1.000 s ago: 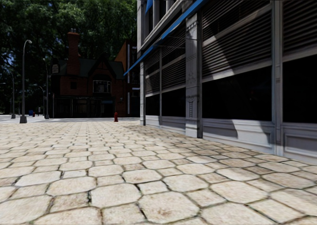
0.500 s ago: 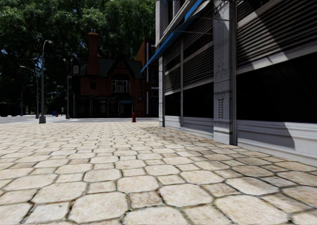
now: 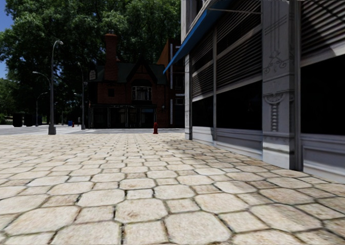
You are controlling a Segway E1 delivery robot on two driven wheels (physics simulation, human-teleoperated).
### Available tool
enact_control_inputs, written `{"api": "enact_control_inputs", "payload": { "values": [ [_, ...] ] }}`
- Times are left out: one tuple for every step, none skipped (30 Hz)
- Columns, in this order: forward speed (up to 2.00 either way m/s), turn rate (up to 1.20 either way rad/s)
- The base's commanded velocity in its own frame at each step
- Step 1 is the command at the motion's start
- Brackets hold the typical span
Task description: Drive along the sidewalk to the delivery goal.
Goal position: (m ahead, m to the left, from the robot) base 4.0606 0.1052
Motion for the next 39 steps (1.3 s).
{"api": "enact_control_inputs", "payload": {
  "values": [
    [2.0, 0.14],
    [2.0, 0.21],
    [2.0, 0.29],
    [2.0, 0.33],
    [2.0, 0.33],
    [2.0, 0.35],
    [2.0, 0.37],
    [2.0, 0.37],
    [2.0, 0.37],
    [2.0, 0.37],
    [2.0, 0.37],
    [2.0, 0.37],
    [2.0, 0.37],
    [2.0, 0.37],
    [2.0, 0.37],
    [2.0, 0.37],
    [2.0, 0.37],
    [2.0, 0.37],
    [2.0, 0.37],
    [2.0, 0.37],
    [2.0, 0.31],
    [2.0, 0.16],
    [2.0, 0.16],
    [2.0, 0.06],
    [2.0, 0.0],
    [2.0, 0.0],
    [2.0, 0.0],
    [2.0, 0.0],
    [2.0, 0.0],
    [2.0, 0.0],
    [2.0, 0.0],
    [2.0, 0.0],
    [2.0, 0.0],
    [2.0, 0.0],
    [2.0, 0.0],
    [2.0, 0.0],
    [2.0, 0.0],
    [2.0, 0.0],
    [2.0, 0.0]
  ]
}}
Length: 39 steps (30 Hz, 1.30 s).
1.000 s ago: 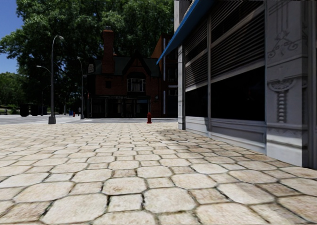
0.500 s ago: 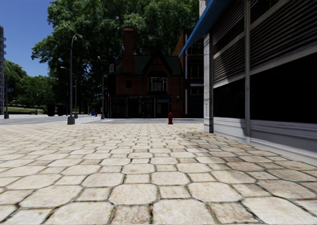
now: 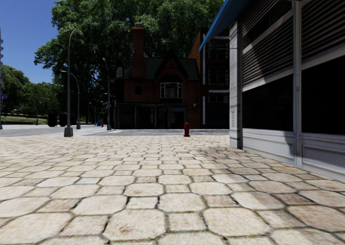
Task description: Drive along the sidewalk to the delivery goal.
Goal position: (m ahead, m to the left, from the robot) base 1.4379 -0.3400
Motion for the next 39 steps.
{"api": "enact_control_inputs", "payload": {
  "values": [
    [2.0, 0.0],
    [2.0, 0.0],
    [2.0, 0.0],
    [1.97, 0.0],
    [1.9, 0.0],
    [1.84, 0.0],
    [1.77, 0.0],
    [1.77, 0.0],
    [1.67, 0.0],
    [1.56, 0.0],
    [1.5, 0.0],
    [1.5, 0.0],
    [1.48, 0.0],
    [1.47, 0.0],
    [1.47, 0.0],
    [1.47, 0.0],
    [1.47, 0.0],
    [1.47, 0.0],
    [1.47, 0.0],
    [1.47, 0.0],
    [1.47, 0.0],
    [1.47, 0.0],
    [1.47, 0.0],
    [1.47, 0.0],
    [1.43, 0.0],
    [1.25, 0.0],
    [1.25, 0.0],
    [1.07, 0.0],
    [0.0, 0.0],
    [0.0, 0.0],
    [0.0, 0.0],
    [0.0, 0.0],
    [0.0, 0.0],
    [0.0, 0.0],
    [0.0, 0.0],
    [0.0, 0.0],
    [0.0, 0.0],
    [0.0, 0.0],
    [0.0, 0.0]
  ]
}}
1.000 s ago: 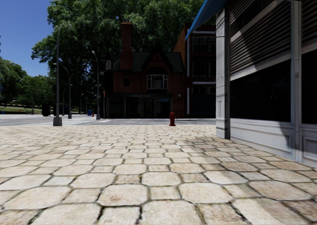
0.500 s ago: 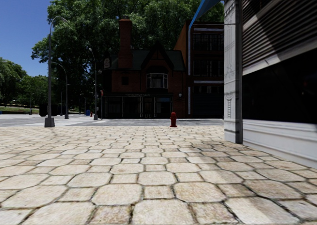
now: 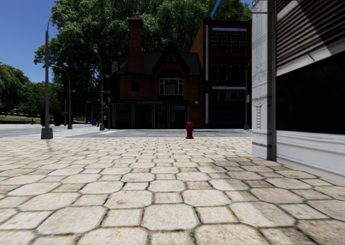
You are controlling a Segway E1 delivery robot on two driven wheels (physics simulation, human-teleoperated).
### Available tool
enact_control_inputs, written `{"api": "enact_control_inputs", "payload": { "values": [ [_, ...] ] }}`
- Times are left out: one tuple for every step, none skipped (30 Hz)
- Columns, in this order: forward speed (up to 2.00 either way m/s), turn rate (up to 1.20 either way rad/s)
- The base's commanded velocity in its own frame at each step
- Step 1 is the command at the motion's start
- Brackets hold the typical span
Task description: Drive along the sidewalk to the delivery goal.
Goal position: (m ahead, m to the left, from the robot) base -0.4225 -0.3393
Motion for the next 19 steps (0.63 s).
{"api": "enact_control_inputs", "payload": {
  "values": [
    [0.0, 0.0],
    [0.0, 0.0],
    [0.0, 0.0],
    [0.0, 0.0],
    [0.0, 0.0],
    [0.0, 0.0],
    [0.0, 0.0],
    [0.0, 0.0],
    [0.0, 0.0],
    [0.0, 0.0],
    [0.0, 0.0],
    [0.0, 0.0],
    [0.0, 0.0],
    [0.0, 0.0],
    [0.0, 0.0],
    [0.0, 0.0],
    [0.0, 0.0],
    [0.0, 0.0],
    [0.0, 0.0]
  ]
}}
